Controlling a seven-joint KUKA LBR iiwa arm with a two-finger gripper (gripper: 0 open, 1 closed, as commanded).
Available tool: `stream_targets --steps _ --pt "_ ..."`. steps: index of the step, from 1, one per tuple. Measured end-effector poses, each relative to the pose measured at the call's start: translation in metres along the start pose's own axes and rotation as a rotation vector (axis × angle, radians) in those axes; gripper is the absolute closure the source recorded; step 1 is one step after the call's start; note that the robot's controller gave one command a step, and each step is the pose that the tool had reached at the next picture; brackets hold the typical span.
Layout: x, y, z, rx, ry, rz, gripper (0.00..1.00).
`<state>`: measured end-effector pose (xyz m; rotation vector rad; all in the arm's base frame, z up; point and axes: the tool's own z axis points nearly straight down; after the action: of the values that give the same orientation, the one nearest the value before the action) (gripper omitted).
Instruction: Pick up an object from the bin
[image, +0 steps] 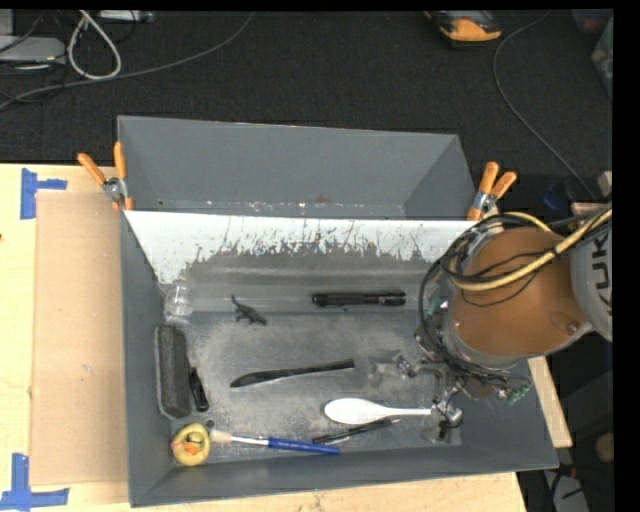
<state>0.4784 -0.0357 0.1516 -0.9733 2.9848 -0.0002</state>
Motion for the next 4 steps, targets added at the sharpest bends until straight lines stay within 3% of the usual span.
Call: stream_targets --steps 1,2,3,4 --pt "-0.013 0.012 0.016 -0.010 0.008 0.014 0.00" --pt "-0.021 0.014 0.075 -0.004 0.002 -0.292 0.00" --pt "-0.025 0.012 0.082 -0.006 0.003 -0.270 1.00" --pt "-0.025 0.012 0.081 -0.006 0.002 -0.270 1.00"
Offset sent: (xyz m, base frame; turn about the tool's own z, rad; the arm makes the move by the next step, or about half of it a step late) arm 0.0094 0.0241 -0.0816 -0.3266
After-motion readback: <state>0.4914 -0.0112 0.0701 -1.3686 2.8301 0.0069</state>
